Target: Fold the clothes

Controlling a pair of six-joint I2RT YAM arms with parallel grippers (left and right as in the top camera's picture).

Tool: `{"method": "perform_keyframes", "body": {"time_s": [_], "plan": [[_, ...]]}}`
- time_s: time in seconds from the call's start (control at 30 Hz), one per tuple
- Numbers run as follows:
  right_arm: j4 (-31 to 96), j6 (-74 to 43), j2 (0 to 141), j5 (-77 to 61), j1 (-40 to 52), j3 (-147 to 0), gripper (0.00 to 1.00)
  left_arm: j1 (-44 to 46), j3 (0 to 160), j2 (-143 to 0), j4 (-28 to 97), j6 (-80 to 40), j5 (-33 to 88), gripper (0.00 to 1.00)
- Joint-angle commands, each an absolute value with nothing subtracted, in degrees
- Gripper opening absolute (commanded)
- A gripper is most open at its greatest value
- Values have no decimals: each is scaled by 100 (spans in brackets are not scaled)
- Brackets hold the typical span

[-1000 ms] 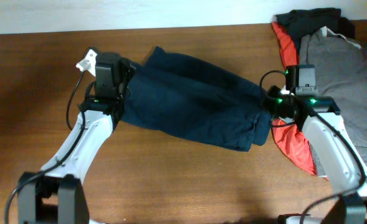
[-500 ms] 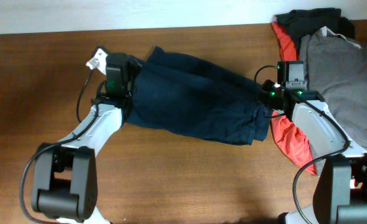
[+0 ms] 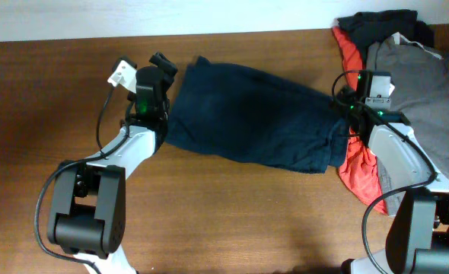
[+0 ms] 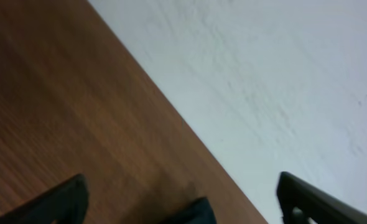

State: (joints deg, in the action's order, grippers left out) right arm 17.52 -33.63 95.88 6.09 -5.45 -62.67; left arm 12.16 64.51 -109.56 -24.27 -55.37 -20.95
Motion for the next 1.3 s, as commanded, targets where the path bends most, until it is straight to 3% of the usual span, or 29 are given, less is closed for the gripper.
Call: {"method": "perform_keyframes", "body": {"time_s": [0.0, 0.17, 0.23, 0.3, 0.33, 0.37, 0.47, 0.53, 0.87, 1.27], "plan": [[1594, -3321, 9655, 843, -539, -6296, 99, 1205, 6576, -11067, -2635, -4696, -2375, 99], [1647, -2775, 9647, 602, -537, -6296, 99, 1212, 6576, -10951, -2497, -3249, -1990, 99], [1815, -1894, 9614, -287, -521, -6296, 89, 1212, 6580, -10735, -1964, -2698, -1616, 99], [1990, -1391, 9605, -1002, -521, -6296, 87, 1210, 6582, -10549, -1483, -2502, -1398, 99], [2128, -1352, 9605, -1144, -521, -6296, 78, 1210, 6582, -10460, -1249, -2375, -1278, 99], [2259, -1352, 9607, -1162, -521, -6296, 61, 1210, 6587, -10350, -952, -2196, -1122, 99], [2622, -1350, 9642, -1074, -521, -6296, 23, 1210, 6587, -10095, -202, -1815, -838, 99], [2773, -1352, 9688, -963, -521, -6296, 6, 1210, 6587, -9970, 252, -1658, -812, 99], [2862, -1398, 10342, -965, -259, -6296, 4, 1194, 6591, -9872, 996, -1439, -814, 99], [2082, -1275, 11301, -814, 392, -6296, 4, 1184, 6589, -9859, 1177, -1288, -1391, 99]]}}
